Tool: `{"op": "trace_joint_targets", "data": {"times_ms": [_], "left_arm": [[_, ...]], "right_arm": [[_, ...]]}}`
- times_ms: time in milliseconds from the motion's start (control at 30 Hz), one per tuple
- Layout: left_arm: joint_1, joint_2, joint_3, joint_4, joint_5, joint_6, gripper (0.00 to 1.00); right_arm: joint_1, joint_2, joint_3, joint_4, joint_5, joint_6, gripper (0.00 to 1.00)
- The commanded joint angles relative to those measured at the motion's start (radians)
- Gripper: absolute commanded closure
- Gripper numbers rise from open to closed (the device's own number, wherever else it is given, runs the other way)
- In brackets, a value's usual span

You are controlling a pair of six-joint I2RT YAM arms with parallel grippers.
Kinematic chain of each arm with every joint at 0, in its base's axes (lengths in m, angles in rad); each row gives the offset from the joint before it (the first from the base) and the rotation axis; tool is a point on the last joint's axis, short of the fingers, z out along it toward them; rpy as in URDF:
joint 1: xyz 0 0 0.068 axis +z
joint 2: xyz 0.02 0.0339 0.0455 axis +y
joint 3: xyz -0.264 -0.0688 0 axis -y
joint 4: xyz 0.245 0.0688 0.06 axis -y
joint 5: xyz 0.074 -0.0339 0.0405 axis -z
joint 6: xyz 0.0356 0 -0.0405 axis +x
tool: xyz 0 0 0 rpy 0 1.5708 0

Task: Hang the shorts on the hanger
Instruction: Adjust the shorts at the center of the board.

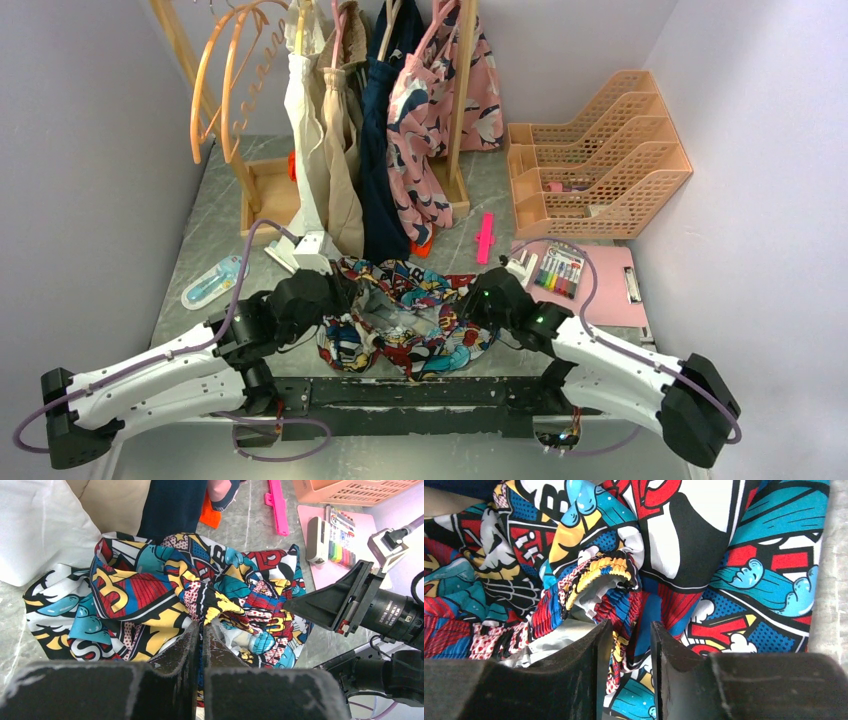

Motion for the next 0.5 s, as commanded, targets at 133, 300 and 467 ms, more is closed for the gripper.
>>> {"op": "trace_joint_targets", "data": {"times_ms": [133,300,467], "left_arm": [[0.004,-0.001,0.009,-0.02,0.005,0.007,0.93],[0.004,0.026,0.032,-0.022,0.071,0.073,0.6],[0.004,0.102,0.094,-0.048,0.145,0.166,0.21]], "right_arm": [[-0.009,0.089,0.057,0.1,-0.012,-0.103,0.78],[-0.011,0.04,0.224,-0.106,0.134,-0.305,1.0],[-0.012,0.033,0.379,-0.326,0.197,-0.498,1.0]]}}
